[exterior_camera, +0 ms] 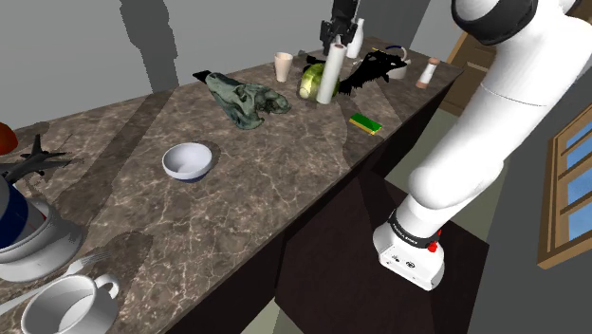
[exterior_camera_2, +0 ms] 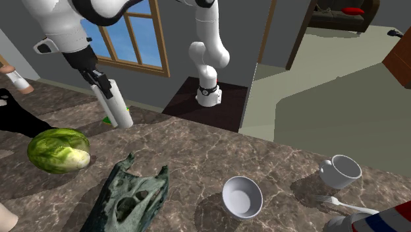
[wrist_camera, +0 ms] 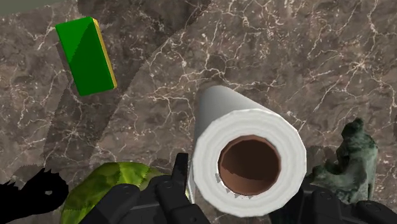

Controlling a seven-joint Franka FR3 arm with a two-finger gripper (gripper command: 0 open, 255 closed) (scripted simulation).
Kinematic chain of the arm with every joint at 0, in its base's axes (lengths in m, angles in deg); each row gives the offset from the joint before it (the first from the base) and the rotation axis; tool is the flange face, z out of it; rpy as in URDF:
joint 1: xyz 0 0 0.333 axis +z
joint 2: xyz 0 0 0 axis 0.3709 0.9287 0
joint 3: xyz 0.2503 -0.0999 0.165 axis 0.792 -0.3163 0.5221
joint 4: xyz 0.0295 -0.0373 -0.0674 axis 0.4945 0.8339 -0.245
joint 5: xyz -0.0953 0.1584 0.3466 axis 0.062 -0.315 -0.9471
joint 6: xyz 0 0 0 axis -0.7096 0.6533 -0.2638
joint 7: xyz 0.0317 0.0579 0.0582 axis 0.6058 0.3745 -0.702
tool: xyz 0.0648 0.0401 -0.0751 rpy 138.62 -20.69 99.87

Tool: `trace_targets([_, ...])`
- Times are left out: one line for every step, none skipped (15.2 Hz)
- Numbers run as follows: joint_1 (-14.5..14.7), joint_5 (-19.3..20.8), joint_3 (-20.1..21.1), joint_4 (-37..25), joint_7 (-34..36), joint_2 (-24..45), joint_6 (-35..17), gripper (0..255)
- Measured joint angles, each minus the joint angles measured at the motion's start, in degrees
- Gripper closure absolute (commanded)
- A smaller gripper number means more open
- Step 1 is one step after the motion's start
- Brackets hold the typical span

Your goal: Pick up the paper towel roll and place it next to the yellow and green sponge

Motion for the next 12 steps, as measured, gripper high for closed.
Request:
trace_targets([-0.7, -0.1, -0.6, -0.9, -1.3, 1.0, 0.0, 255])
trace_targets([-1.5, -0.3, -1.2, -1.9, -2.8, 2.3, -0.2, 255])
trace_targets([-2.2, -0.5, -1.7, -2.9, -4.0, 3.6, -0.4, 255])
trace_targets([-2.9, -0.7, -2.2, -3.7, -5.2, 4.6, -0.6, 255])
trace_targets([-3.6, -0.9, -2.6, -5.1, -6.3, 5.9, -0.4, 255])
trace_targets([-4.2, -1.2, -3.0, -6.1, -7.3, 7.1, -0.5, 255])
trace_targets([-4.9, -1.4, -3.4, -7.0, -8.5, 8.1, -0.6, 255])
trace_targets([-5.7, -1.7, -3.8, -8.9, -9.5, 9.8, -0.2, 255])
trace_targets([-6.3, -2.0, -4.1, -10.4, -10.4, 11.1, 0.0, 255])
trace_targets([-7.2, -2.3, -4.4, -11.8, -11.6, 12.5, 0.1, 255])
trace_targets([-8.2, -2.7, -4.8, -14.0, -12.8, 14.5, 0.4, 255])
trace_targets([-9.1, -3.1, -5.1, -16.0, -14.0, 16.0, 1.0, 255])
